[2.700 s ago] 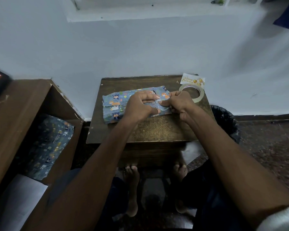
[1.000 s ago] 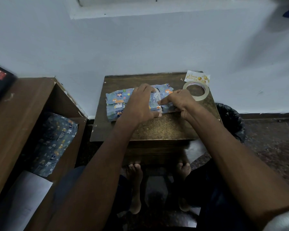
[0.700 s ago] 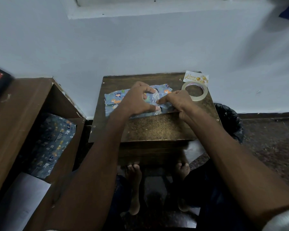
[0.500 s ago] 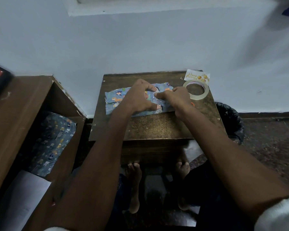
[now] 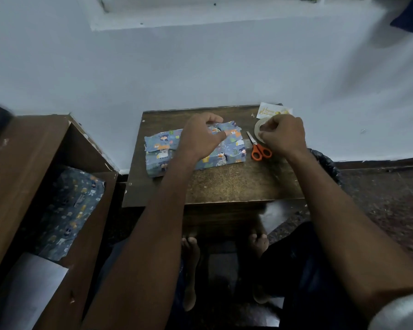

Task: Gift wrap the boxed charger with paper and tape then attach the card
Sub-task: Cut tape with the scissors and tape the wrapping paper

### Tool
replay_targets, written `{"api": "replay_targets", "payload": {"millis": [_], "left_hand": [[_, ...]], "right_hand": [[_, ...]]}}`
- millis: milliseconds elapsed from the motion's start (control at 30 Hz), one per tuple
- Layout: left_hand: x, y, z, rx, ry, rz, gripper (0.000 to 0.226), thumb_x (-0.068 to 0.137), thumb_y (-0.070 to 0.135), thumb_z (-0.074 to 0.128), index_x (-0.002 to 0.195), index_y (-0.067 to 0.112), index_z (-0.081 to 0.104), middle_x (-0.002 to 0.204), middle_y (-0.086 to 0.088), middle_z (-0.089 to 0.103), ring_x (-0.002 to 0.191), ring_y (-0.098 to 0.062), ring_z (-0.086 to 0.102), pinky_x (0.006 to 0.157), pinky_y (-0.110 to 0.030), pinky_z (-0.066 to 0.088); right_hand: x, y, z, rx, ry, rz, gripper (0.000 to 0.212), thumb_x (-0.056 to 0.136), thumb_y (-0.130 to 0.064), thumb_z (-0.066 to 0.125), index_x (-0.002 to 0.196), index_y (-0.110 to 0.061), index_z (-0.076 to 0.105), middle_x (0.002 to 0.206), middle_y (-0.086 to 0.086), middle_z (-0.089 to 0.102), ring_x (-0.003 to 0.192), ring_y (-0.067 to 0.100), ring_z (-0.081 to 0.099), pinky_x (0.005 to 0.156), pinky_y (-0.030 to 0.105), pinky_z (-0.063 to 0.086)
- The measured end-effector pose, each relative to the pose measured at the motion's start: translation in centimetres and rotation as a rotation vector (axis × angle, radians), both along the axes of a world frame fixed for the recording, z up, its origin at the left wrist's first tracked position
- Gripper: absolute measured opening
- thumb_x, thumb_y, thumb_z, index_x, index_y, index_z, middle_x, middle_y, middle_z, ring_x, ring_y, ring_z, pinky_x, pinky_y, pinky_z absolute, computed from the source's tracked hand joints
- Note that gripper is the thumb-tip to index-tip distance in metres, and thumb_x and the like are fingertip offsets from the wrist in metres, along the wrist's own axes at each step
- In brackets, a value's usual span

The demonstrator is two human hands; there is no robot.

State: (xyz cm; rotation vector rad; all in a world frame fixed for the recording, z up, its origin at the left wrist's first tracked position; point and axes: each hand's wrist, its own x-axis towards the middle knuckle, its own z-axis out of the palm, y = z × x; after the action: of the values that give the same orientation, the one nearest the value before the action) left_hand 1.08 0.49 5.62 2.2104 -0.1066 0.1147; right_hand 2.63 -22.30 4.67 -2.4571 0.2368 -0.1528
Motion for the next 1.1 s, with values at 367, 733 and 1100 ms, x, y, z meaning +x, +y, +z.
{"api": "replay_targets", "payload": {"millis": [367,733,1100], "left_hand": [[0.0,-3.8,-0.6,0.006,-0.079,-0.057,0.015,0.096,0.019,0.075,0.107,0.030,0.076,0.119,0.009,0.071,0.081,0.004,0.063,0.069,-0.015,0.044],[-1.3,-4.1,-0.4,-0.016,-0.152,-0.160,0.024,0.096,0.013,0.074,0.113,0.030,0.073,0.121,0.005,0.067,0.086,0.000,0.062,0.080,-0.019,0.048],[-2.0,-3.0,2.1,-0.397,-0.066,-0.079,0.031,0.102,0.026,0.072,0.133,0.022,0.073,0.124,0.005,0.073,0.108,-0.010,0.071,0.094,-0.030,0.060]], "right_hand": [[0.8,-1.1,-0.6,-0.071,0.098,0.090,0.014,0.066,-0.004,0.069,0.078,-0.002,0.076,0.082,0.018,0.074,0.085,0.034,0.067,0.068,0.032,0.052],[0.0,-1.7,0.8,-0.113,0.050,0.088,0.024,0.074,0.001,0.062,0.087,-0.010,0.079,0.094,0.013,0.077,0.096,0.033,0.068,0.077,0.038,0.057],[-2.5,-0.2,5.5,0.483,-0.081,0.497,0.022,0.101,-0.003,0.054,0.100,-0.008,0.075,0.089,-0.009,0.074,0.085,0.004,0.064,0.078,0.019,0.047]]}}
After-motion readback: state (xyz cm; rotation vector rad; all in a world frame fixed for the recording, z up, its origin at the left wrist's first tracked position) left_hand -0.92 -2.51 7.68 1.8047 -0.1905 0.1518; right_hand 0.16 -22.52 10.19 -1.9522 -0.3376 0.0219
